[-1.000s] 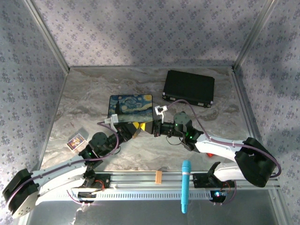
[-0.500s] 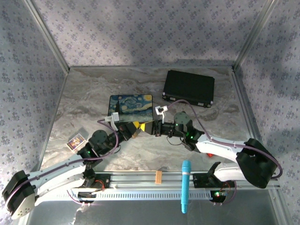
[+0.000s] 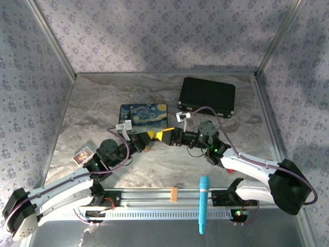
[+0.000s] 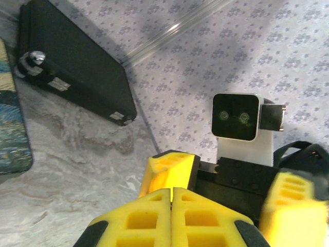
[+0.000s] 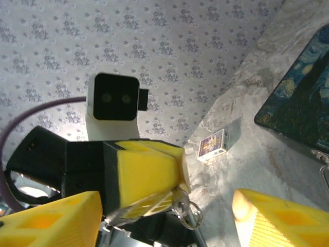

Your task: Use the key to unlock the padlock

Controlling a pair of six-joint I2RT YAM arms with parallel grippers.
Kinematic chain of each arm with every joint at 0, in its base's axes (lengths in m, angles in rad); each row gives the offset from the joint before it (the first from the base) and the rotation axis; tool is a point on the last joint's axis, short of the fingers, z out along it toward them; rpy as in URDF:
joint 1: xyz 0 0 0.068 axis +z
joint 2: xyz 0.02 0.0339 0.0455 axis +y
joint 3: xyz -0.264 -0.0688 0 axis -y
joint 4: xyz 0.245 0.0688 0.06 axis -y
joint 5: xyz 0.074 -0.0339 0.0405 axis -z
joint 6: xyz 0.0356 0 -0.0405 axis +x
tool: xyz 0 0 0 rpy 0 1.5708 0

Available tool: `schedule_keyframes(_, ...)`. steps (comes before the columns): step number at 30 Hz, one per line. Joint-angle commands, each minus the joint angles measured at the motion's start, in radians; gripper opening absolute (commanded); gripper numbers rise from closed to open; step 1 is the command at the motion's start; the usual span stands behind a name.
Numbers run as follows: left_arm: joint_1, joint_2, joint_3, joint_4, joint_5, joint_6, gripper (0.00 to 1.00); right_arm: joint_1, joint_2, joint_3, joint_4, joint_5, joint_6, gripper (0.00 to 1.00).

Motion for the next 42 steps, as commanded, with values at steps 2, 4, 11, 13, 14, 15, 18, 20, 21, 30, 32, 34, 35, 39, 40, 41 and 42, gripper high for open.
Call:
schedule_keyframes(2,0.004,0.04,0.046,0.122,0.043,-0.044,0.0,0.007,0.019,0.011,0.103,-0.032,0.025,0.55)
schedule_keyframes(4,0.004,0.071,0.034,0.171,0.044,-0.08,0.0,0.014,0.027,0.011,0.121,-0.035,0.03,0.51)
schedule_keyframes(11,0.002,0.081,0.018,0.212,0.039,-0.099,0.0,0.016,0.018,-0.01,0.157,-0.012,0.031,0.3)
schedule_keyframes(13,0.002,0.07,0.015,0.202,0.032,-0.099,0.0,0.016,0.018,-0.016,0.159,-0.005,0.031,0.25)
schedule_keyframes(14,0.002,0.063,0.012,0.199,0.03,-0.099,0.0,0.016,0.02,-0.019,0.161,-0.005,0.032,0.25)
schedule_keyframes(15,0.002,0.058,0.01,0.196,0.028,-0.1,0.0,0.016,0.02,-0.021,0.161,-0.003,0.031,0.23)
schedule_keyframes(18,0.001,0.053,0.005,0.194,0.026,-0.102,0.0,0.018,0.026,-0.022,0.171,0.003,0.031,0.14)
schedule_keyframes(20,0.002,0.057,0.004,0.197,0.03,-0.102,0.0,0.018,0.029,-0.022,0.183,0.008,0.035,0.13)
schedule_keyframes(21,0.002,0.057,0.004,0.197,0.032,-0.103,0.0,0.018,0.03,-0.022,0.184,0.011,0.035,0.12)
schedule_keyframes(30,0.0,0.056,-0.011,0.2,0.035,-0.107,0.0,0.017,0.036,-0.015,0.159,0.028,0.028,0.11)
schedule_keyframes(32,-0.001,0.059,-0.016,0.204,0.032,-0.11,0.0,0.017,0.04,-0.011,0.159,0.028,0.028,0.13)
schedule_keyframes(34,-0.003,0.061,-0.019,0.208,0.031,-0.116,0.0,0.017,0.049,-0.007,0.162,0.026,0.029,0.15)
schedule_keyframes(35,-0.003,0.063,-0.02,0.211,0.031,-0.115,0.0,0.017,0.054,-0.004,0.164,0.025,0.028,0.16)
schedule_keyframes(39,-0.004,0.063,-0.024,0.215,0.03,-0.113,0.0,0.018,0.072,-0.002,0.184,0.02,0.032,0.11)
schedule_keyframes(40,-0.004,0.061,-0.024,0.214,0.029,-0.114,0.0,0.017,0.073,-0.006,0.189,0.026,0.034,0.1)
schedule_keyframes(41,-0.004,0.059,-0.025,0.211,0.028,-0.112,0.0,0.016,0.075,-0.008,0.195,0.024,0.032,0.08)
schedule_keyframes(42,-0.003,0.059,-0.025,0.205,0.027,-0.11,0.0,0.015,0.076,-0.007,0.195,0.018,0.033,0.06)
